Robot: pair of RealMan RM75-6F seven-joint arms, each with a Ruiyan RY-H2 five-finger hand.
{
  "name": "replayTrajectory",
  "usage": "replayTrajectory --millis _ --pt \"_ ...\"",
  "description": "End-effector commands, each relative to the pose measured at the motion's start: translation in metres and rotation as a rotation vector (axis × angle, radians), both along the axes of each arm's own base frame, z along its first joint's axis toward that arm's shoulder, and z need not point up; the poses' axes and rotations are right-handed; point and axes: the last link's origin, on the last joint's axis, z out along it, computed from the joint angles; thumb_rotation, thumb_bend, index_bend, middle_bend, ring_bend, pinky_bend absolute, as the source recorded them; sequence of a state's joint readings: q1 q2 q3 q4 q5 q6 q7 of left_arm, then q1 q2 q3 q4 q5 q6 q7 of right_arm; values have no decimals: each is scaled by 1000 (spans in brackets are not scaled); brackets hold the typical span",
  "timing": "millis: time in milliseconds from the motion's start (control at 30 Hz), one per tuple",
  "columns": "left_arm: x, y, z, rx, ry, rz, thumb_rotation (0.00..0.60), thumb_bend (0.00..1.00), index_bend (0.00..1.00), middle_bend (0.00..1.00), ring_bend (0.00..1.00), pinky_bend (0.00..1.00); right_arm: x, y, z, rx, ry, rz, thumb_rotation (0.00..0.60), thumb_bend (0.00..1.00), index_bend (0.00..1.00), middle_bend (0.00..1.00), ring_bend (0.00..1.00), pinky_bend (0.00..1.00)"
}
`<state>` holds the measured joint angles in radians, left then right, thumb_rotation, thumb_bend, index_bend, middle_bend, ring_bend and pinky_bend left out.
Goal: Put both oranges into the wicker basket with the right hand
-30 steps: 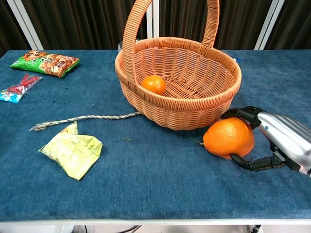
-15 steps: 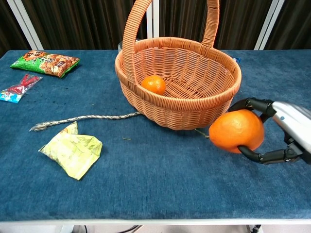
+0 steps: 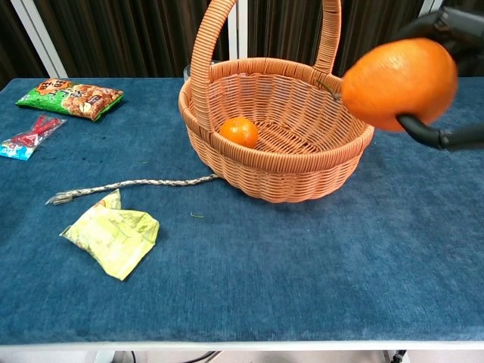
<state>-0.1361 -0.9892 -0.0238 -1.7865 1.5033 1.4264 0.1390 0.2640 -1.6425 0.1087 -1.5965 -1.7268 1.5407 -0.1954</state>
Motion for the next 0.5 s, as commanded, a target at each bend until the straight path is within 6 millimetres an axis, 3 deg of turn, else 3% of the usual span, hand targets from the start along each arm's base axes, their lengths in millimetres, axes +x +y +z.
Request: replayTrajectory --millis 33,233,500 --pt "0 -1 1 10 -4 -9 600 0 142 83 30 182 27 -35 0 7 60 18 600 355 472 324 206 344" --pt "0 -1 3 19 -5 -14 600 0 142 83 30 182 56 -83 -22 75 148 -29 600 355 501 324 206 341" --pt "-2 0 5 22 -7 -10 600 0 142 83 30 182 84 -120 -63 208 235 -104 600 352 503 319 206 312"
